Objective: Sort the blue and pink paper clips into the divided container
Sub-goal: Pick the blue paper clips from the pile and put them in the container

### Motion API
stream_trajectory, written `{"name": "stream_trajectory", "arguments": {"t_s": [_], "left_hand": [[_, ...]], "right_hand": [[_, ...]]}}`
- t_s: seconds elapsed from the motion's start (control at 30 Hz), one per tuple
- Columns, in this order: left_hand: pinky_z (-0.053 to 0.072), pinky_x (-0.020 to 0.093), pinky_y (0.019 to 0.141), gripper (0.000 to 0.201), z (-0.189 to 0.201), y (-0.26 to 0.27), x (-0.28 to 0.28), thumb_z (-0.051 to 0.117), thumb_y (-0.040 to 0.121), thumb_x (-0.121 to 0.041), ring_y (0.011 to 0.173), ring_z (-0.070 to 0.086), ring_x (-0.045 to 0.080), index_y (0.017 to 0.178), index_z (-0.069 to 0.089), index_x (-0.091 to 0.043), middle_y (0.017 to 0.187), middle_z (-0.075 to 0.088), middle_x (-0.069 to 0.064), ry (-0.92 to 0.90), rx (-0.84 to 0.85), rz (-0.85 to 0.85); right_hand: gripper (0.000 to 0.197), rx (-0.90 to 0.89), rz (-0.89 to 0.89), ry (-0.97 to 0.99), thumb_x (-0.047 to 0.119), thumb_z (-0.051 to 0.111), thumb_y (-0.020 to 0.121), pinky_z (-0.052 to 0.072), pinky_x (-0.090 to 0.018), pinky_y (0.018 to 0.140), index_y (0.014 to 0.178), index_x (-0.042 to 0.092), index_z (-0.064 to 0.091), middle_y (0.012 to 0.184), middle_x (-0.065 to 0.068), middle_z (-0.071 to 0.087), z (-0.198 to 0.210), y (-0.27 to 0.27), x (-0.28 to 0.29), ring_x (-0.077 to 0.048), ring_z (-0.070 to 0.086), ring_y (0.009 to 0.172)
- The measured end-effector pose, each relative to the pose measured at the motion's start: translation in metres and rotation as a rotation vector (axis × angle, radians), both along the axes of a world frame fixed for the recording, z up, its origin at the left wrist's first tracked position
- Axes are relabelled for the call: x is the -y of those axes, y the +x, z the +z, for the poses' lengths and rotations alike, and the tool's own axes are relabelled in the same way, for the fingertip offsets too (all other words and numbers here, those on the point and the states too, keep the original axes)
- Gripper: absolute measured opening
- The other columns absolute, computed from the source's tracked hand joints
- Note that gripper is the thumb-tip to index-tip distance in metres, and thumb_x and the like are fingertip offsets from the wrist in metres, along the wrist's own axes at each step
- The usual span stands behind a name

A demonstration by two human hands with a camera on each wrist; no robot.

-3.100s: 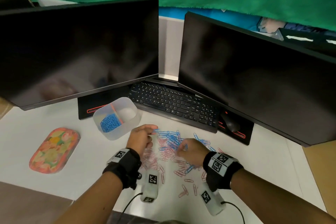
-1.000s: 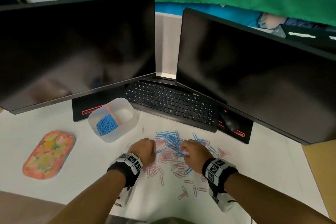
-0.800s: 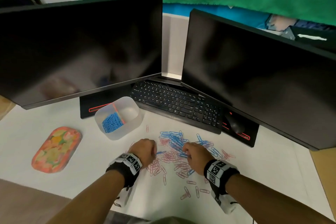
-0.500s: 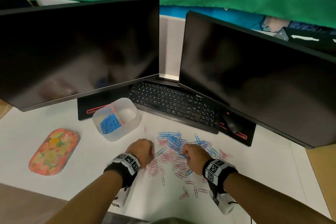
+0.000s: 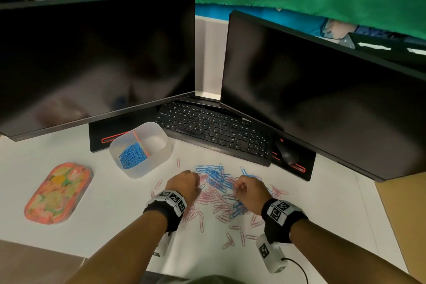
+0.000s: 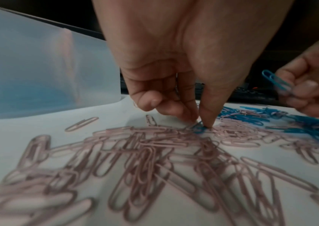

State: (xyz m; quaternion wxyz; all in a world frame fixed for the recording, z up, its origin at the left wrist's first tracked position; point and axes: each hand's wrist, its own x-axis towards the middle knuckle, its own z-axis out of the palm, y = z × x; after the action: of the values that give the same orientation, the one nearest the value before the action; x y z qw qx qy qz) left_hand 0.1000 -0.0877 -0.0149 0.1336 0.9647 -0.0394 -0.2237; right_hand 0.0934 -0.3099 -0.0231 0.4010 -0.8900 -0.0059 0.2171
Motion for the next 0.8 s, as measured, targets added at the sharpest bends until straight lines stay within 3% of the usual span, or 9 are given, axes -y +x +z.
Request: {"name": "stream_trajectory", "arguments": {"t_s": [0.07,0.2,0.3,0.4,0.53,0.6,0.67,0.73,0.8], "left_hand": [[0.052,0.034,0.085,0.016,-0.001,0.002,0.003,0.055,0.088,-0.024,0.099,0.061,0.025,0.099,0.063,-0.016,0.11,0.063,0.004,0.02,-0.021,0.016],[0.053,0.034,0.084,0.015,0.001,0.003,0.004,0.058,0.084,-0.02,0.098,0.062,0.025,0.097,0.064,-0.016,0.108,0.064,0.005,0.011,-0.054,0.028],[0.052,0.031,0.081,0.009,0.003,0.002,0.003,0.058,0.081,-0.017,0.093,0.061,0.022,0.089,0.063,-0.019,0.101,0.064,0.001,-0.087,-0.055,0.1],[0.05,0.025,0.073,0.014,0.006,0.002,-0.001,0.055,0.081,-0.012,0.083,0.061,0.018,0.073,0.059,-0.024,0.087,0.065,-0.004,-0.252,-0.028,0.232],[0.049,0.021,0.068,0.014,0.01,0.007,-0.008,0.06,0.08,-0.008,0.076,0.064,0.013,0.076,0.065,-0.02,0.076,0.069,-0.005,-0.461,-0.007,0.379],[0.051,0.025,0.074,0.022,0.006,0.011,-0.013,0.065,0.077,-0.005,0.078,0.067,0.015,0.087,0.063,-0.026,0.077,0.072,-0.003,-0.576,-0.05,0.43],[0.054,0.03,0.078,0.034,0.004,0.015,-0.015,0.065,0.077,0.0,0.08,0.069,0.02,0.095,0.061,-0.028,0.078,0.074,0.003,-0.677,-0.105,0.49],[0.056,0.036,0.08,0.03,0.003,0.019,-0.014,0.056,0.082,0.006,0.078,0.068,0.028,0.096,0.064,-0.019,0.081,0.073,0.017,-0.791,-0.135,0.607],[0.059,0.033,0.073,0.023,0.006,0.024,-0.012,0.046,0.087,0.009,0.069,0.062,0.029,0.097,0.063,-0.004,0.075,0.066,0.023,-0.904,-0.173,0.725]], "right_hand": [[0.017,-0.084,-0.075,0.134,-0.003,0.054,0.079,0.049,-0.027,0.065,0.081,0.013,0.06,0.073,-0.014,0.063,0.005,0.002,0.0,-0.017,0.056,0.061],[0.027,-0.285,-0.288,0.515,-0.009,0.053,0.086,0.051,-0.031,0.056,0.102,0.011,0.061,0.064,-0.012,0.06,0.016,0.003,0.0,-0.021,0.057,0.053],[0.022,-0.351,-0.4,0.671,-0.012,0.046,0.082,0.049,-0.032,0.055,0.084,0.006,0.058,0.06,-0.013,0.055,0.023,0.004,-0.002,-0.024,0.054,0.053],[0.011,-0.372,-0.406,0.733,-0.002,0.046,0.069,0.048,-0.032,0.056,0.072,0.006,0.054,0.064,-0.011,0.055,0.025,0.007,-0.002,-0.025,0.054,0.057],[0.01,-0.38,-0.4,0.73,0.006,0.049,0.063,0.045,-0.031,0.055,0.073,0.006,0.051,0.063,-0.011,0.054,0.028,0.011,-0.002,-0.023,0.051,0.055],[0.004,-0.372,-0.396,0.69,0.004,0.051,0.072,0.042,-0.03,0.054,0.074,0.007,0.053,0.062,-0.01,0.053,0.028,0.012,-0.001,-0.02,0.05,0.053],[0.012,-0.345,-0.385,0.585,0.001,0.049,0.083,0.039,-0.028,0.052,0.075,0.008,0.054,0.062,-0.008,0.052,0.026,0.015,0.001,-0.017,0.047,0.051],[0.012,-0.294,-0.32,0.432,0.003,0.05,0.086,0.036,-0.026,0.05,0.078,0.01,0.056,0.063,-0.005,0.052,0.023,0.019,0.002,-0.015,0.046,0.052],[0.005,-0.216,-0.241,0.252,0.011,0.058,0.085,0.04,-0.026,0.055,0.081,0.013,0.06,0.069,-0.001,0.057,0.023,0.023,0.0,-0.014,0.051,0.059]]}}
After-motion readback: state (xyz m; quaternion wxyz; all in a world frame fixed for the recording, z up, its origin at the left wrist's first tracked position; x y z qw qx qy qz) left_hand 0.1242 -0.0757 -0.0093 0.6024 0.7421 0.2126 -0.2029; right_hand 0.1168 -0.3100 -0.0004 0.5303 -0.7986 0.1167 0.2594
